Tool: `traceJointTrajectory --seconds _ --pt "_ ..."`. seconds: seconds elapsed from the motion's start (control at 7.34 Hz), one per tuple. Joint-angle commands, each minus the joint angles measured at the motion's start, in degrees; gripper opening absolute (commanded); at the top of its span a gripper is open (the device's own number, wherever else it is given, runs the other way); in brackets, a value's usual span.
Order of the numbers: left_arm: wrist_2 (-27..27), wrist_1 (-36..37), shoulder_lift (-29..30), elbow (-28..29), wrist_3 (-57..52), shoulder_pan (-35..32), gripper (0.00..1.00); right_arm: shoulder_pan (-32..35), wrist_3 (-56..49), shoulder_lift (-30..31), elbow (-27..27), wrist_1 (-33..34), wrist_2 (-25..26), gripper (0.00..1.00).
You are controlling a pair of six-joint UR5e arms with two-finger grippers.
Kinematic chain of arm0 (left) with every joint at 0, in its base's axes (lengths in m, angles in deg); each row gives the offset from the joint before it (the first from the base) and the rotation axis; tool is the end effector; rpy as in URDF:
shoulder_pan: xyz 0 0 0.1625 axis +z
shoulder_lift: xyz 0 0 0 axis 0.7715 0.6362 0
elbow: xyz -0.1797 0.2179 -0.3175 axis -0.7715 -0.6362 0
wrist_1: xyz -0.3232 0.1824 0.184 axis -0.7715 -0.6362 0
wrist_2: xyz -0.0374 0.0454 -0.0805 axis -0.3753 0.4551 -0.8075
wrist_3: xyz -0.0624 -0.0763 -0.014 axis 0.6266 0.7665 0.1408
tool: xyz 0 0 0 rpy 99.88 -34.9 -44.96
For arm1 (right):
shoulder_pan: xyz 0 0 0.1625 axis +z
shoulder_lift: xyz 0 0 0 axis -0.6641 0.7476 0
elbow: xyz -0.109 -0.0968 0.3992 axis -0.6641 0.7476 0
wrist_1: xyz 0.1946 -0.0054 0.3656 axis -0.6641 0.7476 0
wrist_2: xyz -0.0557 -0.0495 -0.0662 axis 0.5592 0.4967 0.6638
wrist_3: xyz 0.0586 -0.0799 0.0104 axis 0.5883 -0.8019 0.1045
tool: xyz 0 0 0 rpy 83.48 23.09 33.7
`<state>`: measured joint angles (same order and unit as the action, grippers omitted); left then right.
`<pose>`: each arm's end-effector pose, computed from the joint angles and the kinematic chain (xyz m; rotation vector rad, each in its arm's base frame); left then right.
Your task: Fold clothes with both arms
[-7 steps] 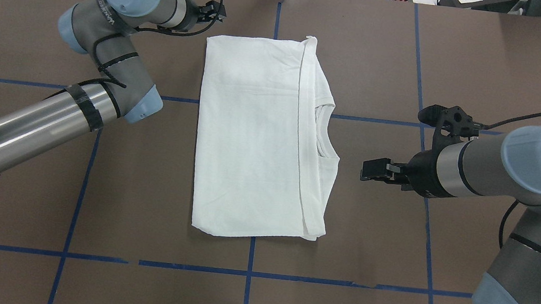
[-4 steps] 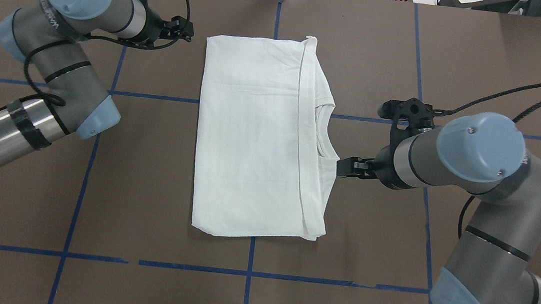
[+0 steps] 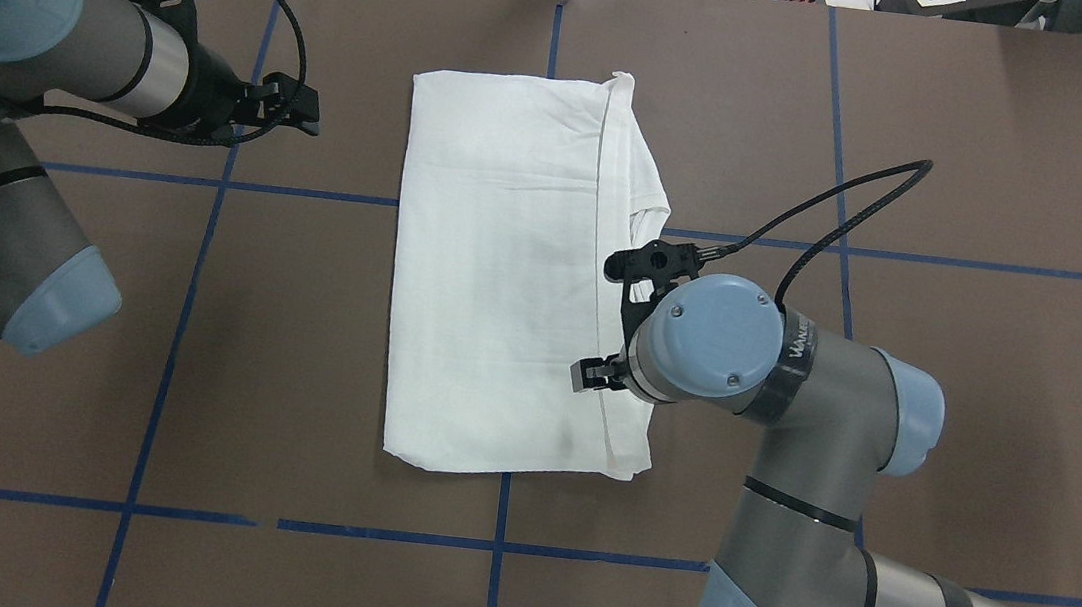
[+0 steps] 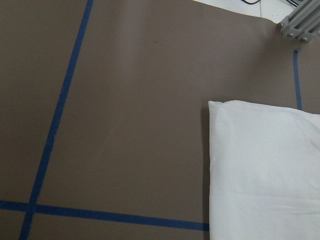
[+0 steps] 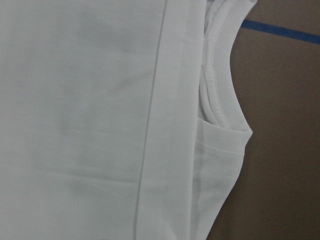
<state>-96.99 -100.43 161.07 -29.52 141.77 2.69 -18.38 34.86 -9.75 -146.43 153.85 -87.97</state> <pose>0.3325 -0.5125 0.2766 0.2651 1.0088 -0.2772 -0.5297 -0.3611 0.2563 0.2559 -0.7294 -0.1562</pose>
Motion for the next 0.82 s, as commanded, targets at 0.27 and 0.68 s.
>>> traceJointTrajectory --seconds 0.27,0.68 --pt "-1.3 1.1 -0.8 -1.5 0.5 1.4 1.00 -2.4 -2.8 -1.7 4.3 0.2 1.5 1.00" --pt "-1.3 1.1 -0.8 -1.1 0.5 2.2 1.00 -2.8 -3.0 -0.2 4.7 0.7 1.3 1.00"
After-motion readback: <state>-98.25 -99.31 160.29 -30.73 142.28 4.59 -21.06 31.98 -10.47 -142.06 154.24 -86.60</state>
